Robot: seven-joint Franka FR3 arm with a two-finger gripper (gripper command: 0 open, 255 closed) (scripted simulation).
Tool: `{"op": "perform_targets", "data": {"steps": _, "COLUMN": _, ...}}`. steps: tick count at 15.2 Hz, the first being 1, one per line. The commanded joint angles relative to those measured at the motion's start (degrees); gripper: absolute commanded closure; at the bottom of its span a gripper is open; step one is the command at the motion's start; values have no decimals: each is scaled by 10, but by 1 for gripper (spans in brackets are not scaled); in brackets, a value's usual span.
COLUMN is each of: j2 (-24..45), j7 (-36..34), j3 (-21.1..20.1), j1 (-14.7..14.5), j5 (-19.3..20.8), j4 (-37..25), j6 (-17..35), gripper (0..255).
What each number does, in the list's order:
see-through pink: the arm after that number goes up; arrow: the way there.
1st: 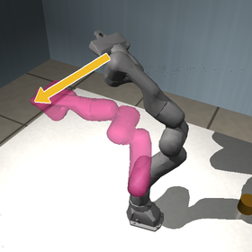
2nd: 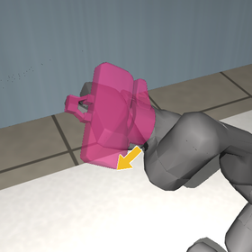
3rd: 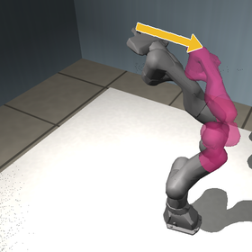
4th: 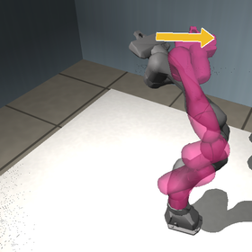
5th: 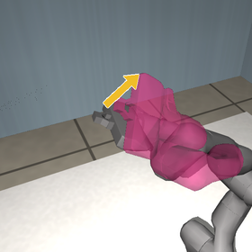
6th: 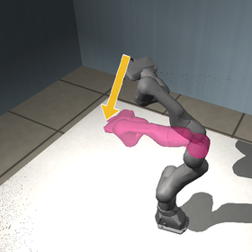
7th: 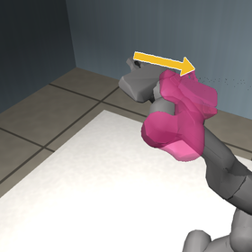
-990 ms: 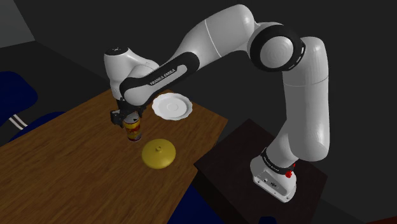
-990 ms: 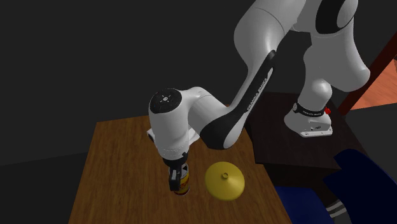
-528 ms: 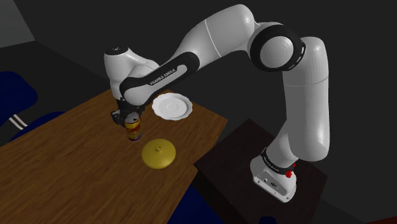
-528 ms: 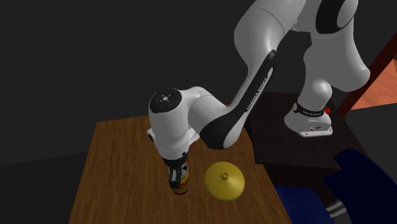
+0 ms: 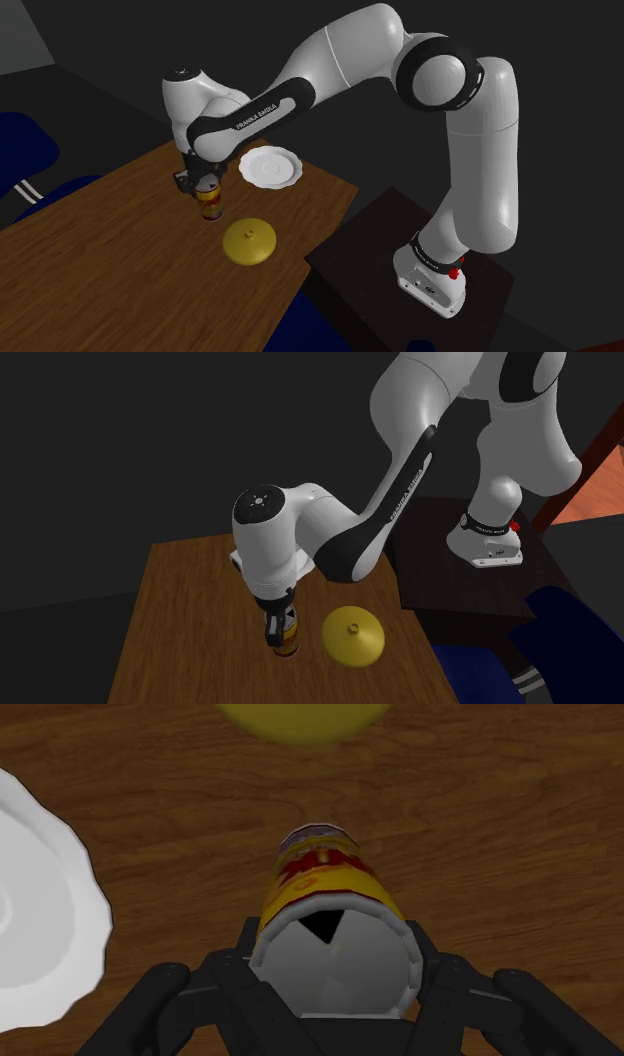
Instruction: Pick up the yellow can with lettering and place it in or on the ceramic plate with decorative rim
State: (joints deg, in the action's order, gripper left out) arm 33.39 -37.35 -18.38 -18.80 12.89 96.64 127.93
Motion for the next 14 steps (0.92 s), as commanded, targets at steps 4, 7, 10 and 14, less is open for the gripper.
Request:
{"op": "perform_targets", "data": {"steps": 4, "j2": -21, "j7": 5, "j3": -6, "j1": 3, "j5": -8, "j4": -7, "j6": -27, "gripper": 255}}
{"op": "perform_targets", "data": {"steps": 7, "j2": -33, "j7": 8, "j3": -8, "j1": 5, "j5": -13, "j4": -13, "j6": -45, "gripper": 255}}
{"op": "perform_targets", "data": {"steps": 10, "j2": -44, "j7": 11, "j3": -11, "j1": 6, "j5": -18, "j4": -20, "j6": -62, "gripper": 255}}
{"op": "perform_targets", "data": {"steps": 14, "j2": -57, "j7": 14, "j3": -14, "j1": 8, "j5": -23, "j4": -32, "j6": -86, "gripper": 255}}
